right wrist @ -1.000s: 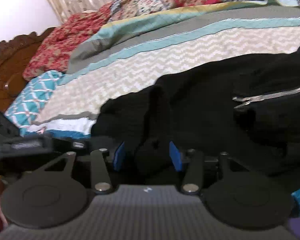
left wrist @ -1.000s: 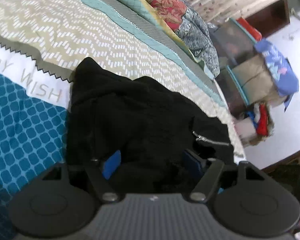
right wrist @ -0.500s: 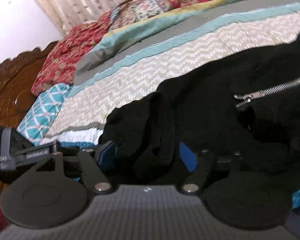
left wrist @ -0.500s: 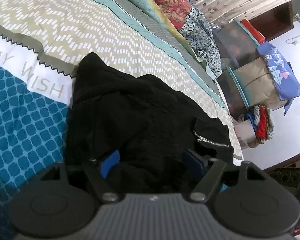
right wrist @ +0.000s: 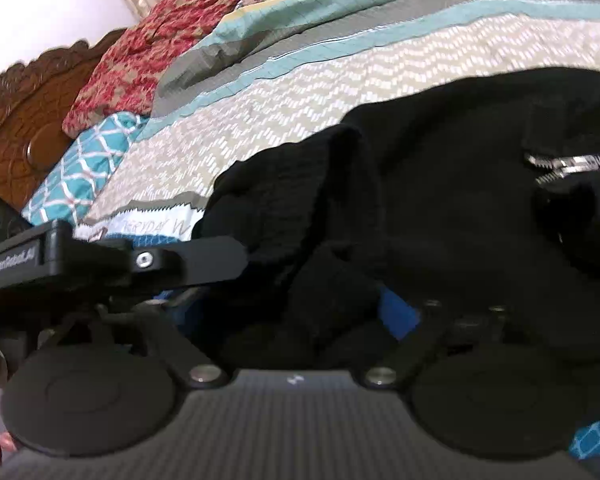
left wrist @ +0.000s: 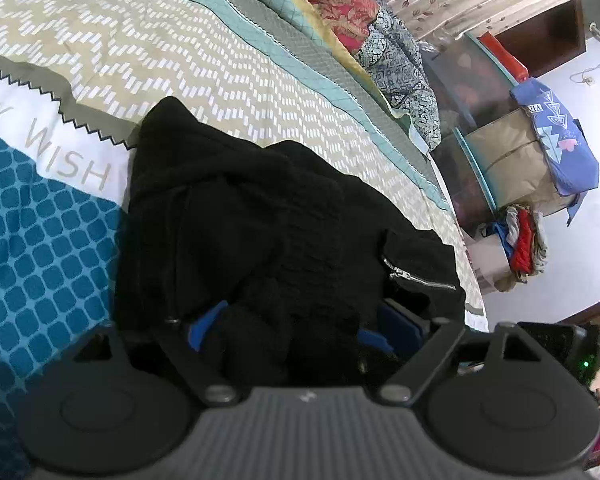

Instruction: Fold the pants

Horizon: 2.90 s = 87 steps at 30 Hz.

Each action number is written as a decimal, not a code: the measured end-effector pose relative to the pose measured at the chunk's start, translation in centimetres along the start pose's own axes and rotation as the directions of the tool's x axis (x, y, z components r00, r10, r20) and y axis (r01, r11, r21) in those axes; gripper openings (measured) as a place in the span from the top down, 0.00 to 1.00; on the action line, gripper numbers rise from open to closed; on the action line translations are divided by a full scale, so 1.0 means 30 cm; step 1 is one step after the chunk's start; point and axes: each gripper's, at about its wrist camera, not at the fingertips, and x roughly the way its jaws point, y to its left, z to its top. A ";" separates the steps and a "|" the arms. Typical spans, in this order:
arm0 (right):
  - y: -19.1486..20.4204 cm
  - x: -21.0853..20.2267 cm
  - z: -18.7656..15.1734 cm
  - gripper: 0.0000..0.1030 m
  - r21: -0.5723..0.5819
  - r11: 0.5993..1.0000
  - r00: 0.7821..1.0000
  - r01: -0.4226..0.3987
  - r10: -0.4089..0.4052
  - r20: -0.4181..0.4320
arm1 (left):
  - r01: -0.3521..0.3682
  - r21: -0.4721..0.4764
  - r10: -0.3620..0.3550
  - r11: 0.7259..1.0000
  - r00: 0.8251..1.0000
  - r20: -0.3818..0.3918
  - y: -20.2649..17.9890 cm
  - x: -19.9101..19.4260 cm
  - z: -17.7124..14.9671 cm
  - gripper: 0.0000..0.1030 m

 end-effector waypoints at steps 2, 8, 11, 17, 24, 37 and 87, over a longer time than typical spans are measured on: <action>-0.033 -0.019 0.004 0.45 0.034 0.999 1.000 -0.005 0.006 -0.004 | 0.004 0.002 -0.004 1.000 1.000 -0.001 -0.001 0.004 0.000 0.19; -0.031 -0.044 -0.015 0.51 0.016 1.000 1.000 0.008 -0.008 0.001 | -0.009 0.016 0.009 1.000 1.000 -0.007 -0.007 0.012 -0.003 0.18; -0.038 -0.040 -0.013 0.50 0.030 1.000 1.000 -0.001 0.001 -0.001 | -0.003 0.010 0.003 1.000 1.000 -0.008 -0.003 0.011 -0.003 0.18; -0.047 -0.041 -0.012 0.50 0.040 0.999 1.000 -0.008 0.008 -0.001 | -0.008 0.019 0.008 1.000 1.000 -0.008 -0.006 0.012 -0.005 0.18; -0.054 -0.045 -0.009 0.50 0.036 0.999 1.000 -0.008 0.008 -0.001 | -0.012 0.029 0.012 0.999 1.000 -0.005 -0.014 0.010 -0.009 0.18; 0.044 -0.089 0.000 0.78 -0.131 0.989 0.995 0.064 -0.052 0.089 | 0.077 0.017 -0.078 0.997 0.997 0.028 -0.047 -0.038 0.032 0.24; -0.635 -0.602 -0.047 0.32 0.435 0.844 0.742 0.314 -0.504 0.442 | -0.232 0.307 0.261 0.923 0.964 -0.054 -0.271 0.218 0.133 0.33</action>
